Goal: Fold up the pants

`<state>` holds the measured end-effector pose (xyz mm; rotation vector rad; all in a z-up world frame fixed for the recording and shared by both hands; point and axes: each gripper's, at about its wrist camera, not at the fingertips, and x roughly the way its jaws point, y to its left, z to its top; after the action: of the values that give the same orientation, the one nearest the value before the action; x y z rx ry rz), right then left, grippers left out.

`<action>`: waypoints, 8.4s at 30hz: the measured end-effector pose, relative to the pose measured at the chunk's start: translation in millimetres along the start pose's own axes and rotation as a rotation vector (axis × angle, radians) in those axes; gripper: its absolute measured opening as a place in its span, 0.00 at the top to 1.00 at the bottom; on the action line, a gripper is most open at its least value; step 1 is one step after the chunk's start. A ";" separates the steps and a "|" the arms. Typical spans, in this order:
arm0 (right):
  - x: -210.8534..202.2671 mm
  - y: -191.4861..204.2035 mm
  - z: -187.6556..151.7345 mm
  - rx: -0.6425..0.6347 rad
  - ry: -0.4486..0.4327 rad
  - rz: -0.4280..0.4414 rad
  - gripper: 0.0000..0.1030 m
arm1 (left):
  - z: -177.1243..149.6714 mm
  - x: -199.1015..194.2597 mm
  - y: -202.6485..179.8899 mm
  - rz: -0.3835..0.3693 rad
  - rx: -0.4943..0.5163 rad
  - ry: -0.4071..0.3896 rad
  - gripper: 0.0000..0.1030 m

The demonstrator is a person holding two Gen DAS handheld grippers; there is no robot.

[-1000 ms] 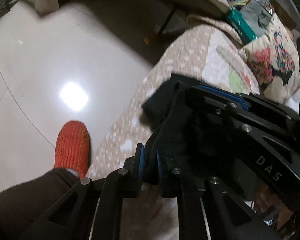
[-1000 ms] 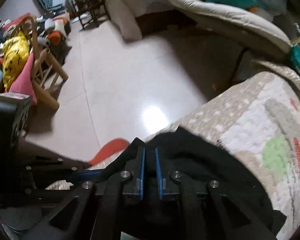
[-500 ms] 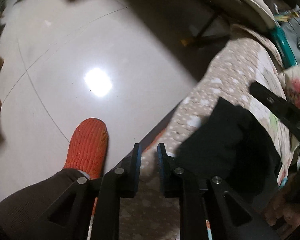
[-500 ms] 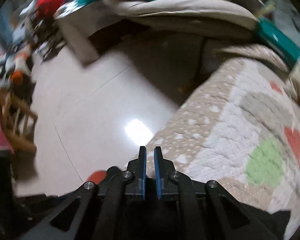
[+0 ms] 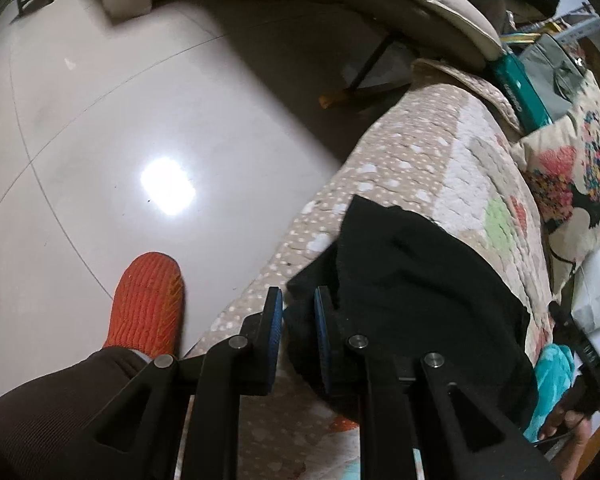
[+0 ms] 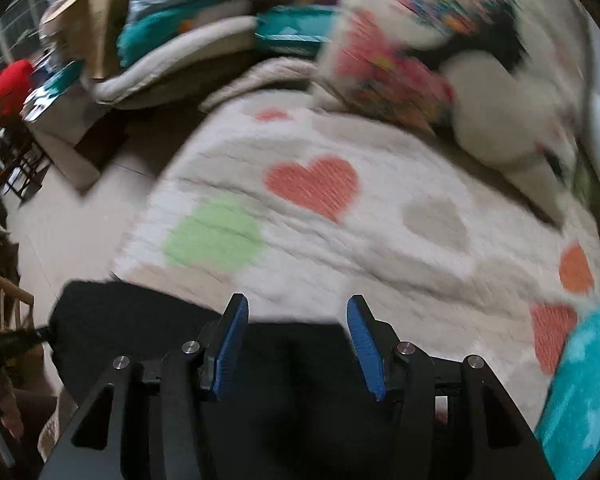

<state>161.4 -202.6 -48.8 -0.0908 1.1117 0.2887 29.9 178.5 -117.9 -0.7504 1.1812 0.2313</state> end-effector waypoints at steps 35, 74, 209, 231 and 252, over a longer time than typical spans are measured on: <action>-34.2 37.2 -156.2 -0.006 0.038 -0.055 0.66 | -12.7 -0.4 -27.7 0.023 0.142 -0.015 0.84; -86.7 61.6 -267.7 0.185 -0.092 -0.113 0.40 | -97.5 -10.7 -40.4 -0.020 0.385 -0.023 0.67; 54.9 69.3 -19.3 0.061 0.205 0.058 0.88 | -121.9 19.7 -131.6 -0.360 0.431 0.129 0.92; 52.2 146.6 15.9 0.084 0.124 0.242 0.56 | -70.6 -5.0 -19.5 -0.229 0.058 0.068 0.76; -94.6 -99.2 -215.3 0.757 -0.226 0.171 0.46 | -85.8 -11.3 -87.7 -0.147 0.362 -0.144 0.64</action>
<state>-37.4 -361.5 -67.0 0.6951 0.9432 0.0139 8.1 61.3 -87.0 -0.4901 0.9905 -0.0508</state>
